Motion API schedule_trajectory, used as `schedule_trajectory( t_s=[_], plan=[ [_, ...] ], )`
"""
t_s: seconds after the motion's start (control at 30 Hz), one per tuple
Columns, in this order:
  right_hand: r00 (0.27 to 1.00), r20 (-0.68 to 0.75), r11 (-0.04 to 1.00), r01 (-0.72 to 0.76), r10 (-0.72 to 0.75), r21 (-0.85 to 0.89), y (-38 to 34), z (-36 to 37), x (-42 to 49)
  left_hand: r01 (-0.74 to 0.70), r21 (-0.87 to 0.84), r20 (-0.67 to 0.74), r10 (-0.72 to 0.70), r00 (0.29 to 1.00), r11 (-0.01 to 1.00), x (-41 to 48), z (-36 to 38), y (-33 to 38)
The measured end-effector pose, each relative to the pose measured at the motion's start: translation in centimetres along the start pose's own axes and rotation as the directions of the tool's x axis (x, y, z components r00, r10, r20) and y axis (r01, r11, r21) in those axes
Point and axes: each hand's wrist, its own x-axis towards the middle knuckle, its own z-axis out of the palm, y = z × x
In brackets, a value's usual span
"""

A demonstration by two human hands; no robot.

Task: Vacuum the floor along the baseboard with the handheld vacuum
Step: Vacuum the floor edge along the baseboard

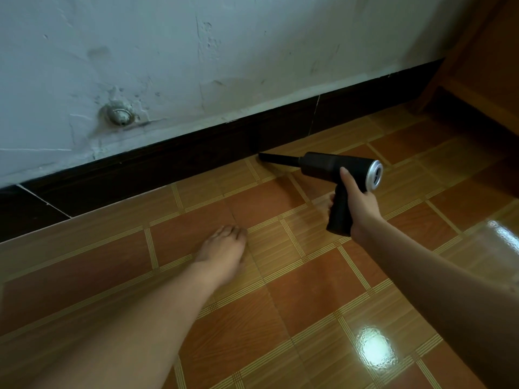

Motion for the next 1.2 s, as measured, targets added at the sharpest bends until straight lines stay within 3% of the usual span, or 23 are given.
schedule_trajectory(
  t_s=[0.17, 0.3, 0.4, 0.5, 0.6, 0.73, 0.9, 1.2],
  plan=[
    [0.945, 0.193, 0.913, 0.310, -0.265, -0.265, 1.2, 1.1, -2.6, -0.001, 0.055, 0.009, 0.000, 1.000, 0.998, -2.8, -0.1, -3.7],
    [0.817, 0.402, 0.692, 0.568, -0.413, -0.446, 2.0, 2.8, -3.9, 0.082, 0.065, 0.037, -0.085, 0.996, 0.994, -5.0, -0.3, -6.7],
    [0.617, 0.587, 0.277, 0.775, -0.523, -0.568, 2.3, 4.0, -4.9, 0.108, 0.053, 0.048, -0.110, 0.993, 0.993, -6.2, -0.5, -8.2],
    [0.263, 0.802, -0.182, 0.892, -0.536, -0.414, 2.7, 5.5, -5.1, 0.139, 0.059, 0.066, -0.143, 0.988, 0.989, -7.3, -0.2, -9.6],
    [0.052, 0.901, -0.369, 0.901, -0.430, -0.228, 3.1, 7.3, -5.2, 0.209, 0.051, 0.120, -0.213, 0.970, 0.977, -8.3, 0.0, -11.1],
    [-0.102, 0.957, -0.496, 0.867, -0.273, -0.049, 4.2, 9.9, -5.9, 0.313, 0.016, 0.153, -0.312, 0.938, 0.950, -9.9, 0.6, -13.5],
    [-0.172, 0.962, -0.541, 0.840, -0.212, 0.031, 5.2, 12.5, -6.4, 0.349, 0.024, 0.160, -0.348, 0.924, 0.937, -11.7, 1.7, -15.5],
    [-0.123, 0.972, -0.549, 0.836, -0.202, -0.008, 6.4, 14.7, -6.6, 0.337, 0.018, 0.178, -0.335, 0.925, 0.941, -12.1, 2.2, -15.6]
  ],
)
